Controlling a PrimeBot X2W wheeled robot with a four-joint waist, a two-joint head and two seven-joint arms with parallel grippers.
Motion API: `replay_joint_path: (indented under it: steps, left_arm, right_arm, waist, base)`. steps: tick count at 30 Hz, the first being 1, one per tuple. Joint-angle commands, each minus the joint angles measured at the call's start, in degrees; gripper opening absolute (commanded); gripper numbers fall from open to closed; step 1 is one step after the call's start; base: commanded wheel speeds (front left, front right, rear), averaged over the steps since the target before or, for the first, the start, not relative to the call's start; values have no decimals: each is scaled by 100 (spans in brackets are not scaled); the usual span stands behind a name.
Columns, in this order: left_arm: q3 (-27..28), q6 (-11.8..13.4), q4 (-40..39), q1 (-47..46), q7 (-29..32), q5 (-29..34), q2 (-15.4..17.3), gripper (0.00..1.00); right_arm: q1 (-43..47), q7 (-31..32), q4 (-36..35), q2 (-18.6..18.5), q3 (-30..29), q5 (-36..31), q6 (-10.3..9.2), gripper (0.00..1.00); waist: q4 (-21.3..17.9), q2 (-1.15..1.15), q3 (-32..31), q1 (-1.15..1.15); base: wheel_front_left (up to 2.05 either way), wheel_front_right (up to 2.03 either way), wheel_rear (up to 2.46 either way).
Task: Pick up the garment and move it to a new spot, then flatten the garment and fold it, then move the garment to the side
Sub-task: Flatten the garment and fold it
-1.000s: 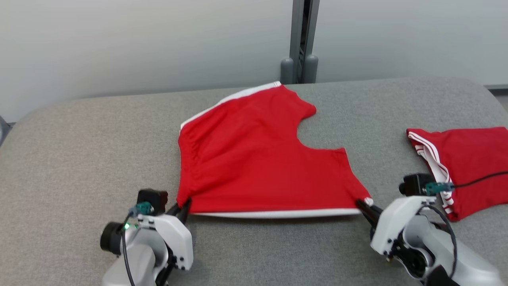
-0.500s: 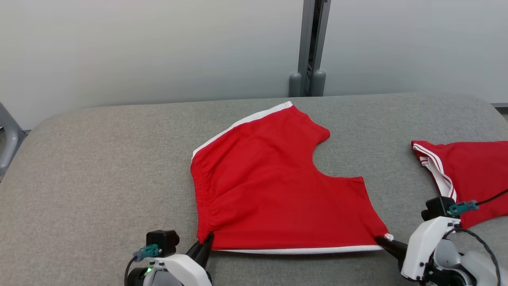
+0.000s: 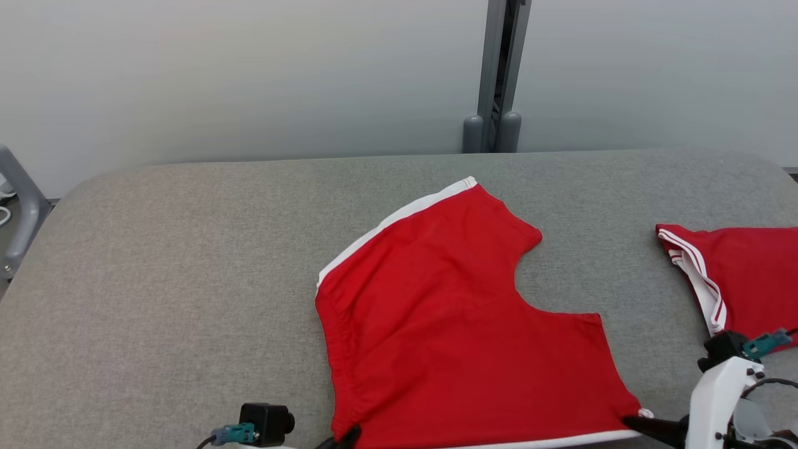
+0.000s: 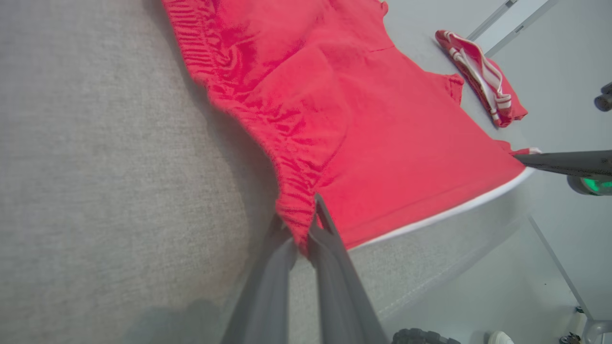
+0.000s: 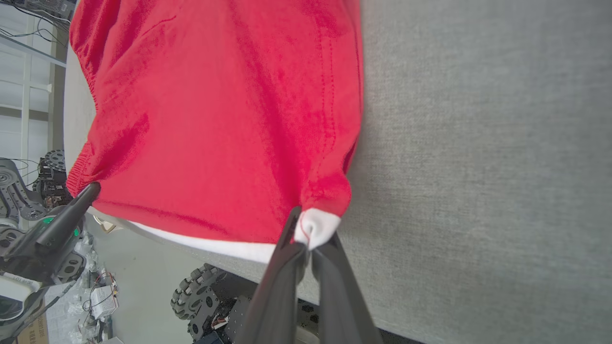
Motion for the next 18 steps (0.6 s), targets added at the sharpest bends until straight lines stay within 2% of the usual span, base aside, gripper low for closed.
replay_joint_path:
  steps: [1,6,12,18]
  left_arm:
    - [-10,-4,-334,152,196,-170,174,0]
    - [-43,38,-1193,473,761,-497,559,0]
    - [104,170,-1849,645,1062,-822,717,0]
    - [355,370,-2415,588,1300,-1267,665,0]
  right_arm:
    - [99,156,-42,-154,-49,32,-5,0]
    - [190,389,-254,-330,-194,124,-5,0]
    - [99,297,-582,-383,-438,78,-4,0]
    - [-210,191,-837,-352,-744,-133,-4,0]
  waist:
    - [17,0,19,0]
    - [54,0,63,0]
    - [76,0,127,0]
    - [146,0,258,0]
  base:
    - [0,0,0]
    - [0,0,0]
    - [0,0,0]
    - [0,0,0]
